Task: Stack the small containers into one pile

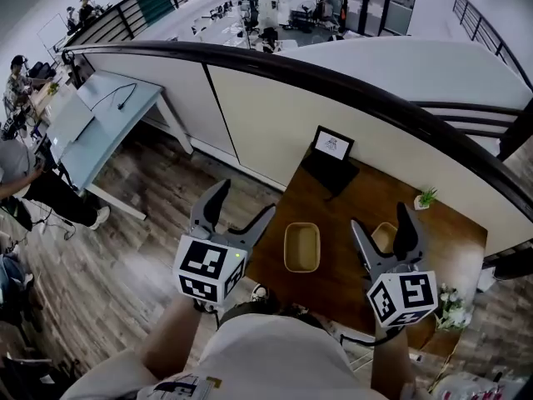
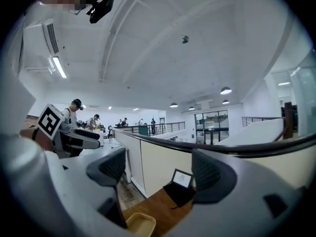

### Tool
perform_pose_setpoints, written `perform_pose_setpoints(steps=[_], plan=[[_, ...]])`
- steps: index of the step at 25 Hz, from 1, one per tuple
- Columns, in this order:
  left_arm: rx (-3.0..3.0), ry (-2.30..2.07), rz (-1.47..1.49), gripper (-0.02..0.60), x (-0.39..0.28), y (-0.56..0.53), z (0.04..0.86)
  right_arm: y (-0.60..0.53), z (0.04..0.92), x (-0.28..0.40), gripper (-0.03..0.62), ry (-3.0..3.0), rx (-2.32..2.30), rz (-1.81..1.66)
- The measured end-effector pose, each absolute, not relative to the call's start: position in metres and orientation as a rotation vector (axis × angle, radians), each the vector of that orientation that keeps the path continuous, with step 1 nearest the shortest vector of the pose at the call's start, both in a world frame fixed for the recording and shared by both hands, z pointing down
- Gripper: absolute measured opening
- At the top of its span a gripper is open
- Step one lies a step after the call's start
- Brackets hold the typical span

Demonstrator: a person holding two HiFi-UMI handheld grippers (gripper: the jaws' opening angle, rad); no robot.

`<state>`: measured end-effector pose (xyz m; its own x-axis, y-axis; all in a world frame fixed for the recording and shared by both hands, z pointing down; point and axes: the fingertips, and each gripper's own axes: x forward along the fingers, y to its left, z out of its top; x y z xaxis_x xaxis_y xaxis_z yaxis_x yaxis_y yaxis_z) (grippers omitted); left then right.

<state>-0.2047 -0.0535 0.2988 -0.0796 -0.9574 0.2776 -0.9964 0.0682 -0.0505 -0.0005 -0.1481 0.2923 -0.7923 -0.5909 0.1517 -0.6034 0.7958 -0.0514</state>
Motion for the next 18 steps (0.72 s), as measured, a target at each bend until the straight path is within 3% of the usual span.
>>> perform_pose_setpoints(steps=[11, 18], plan=[[1.956, -1.944, 0.277, 0.374, -0.223, -0.063, 0.358, -0.143, 0.357, -0.036, 0.407, -2.706, 0.953, 0.290], [1.941, -1.820, 0.420, 0.374, -0.209, -0.072, 0.422, -0.137, 0.432, -0.049, 0.400, -2.570, 0.904, 0.436]])
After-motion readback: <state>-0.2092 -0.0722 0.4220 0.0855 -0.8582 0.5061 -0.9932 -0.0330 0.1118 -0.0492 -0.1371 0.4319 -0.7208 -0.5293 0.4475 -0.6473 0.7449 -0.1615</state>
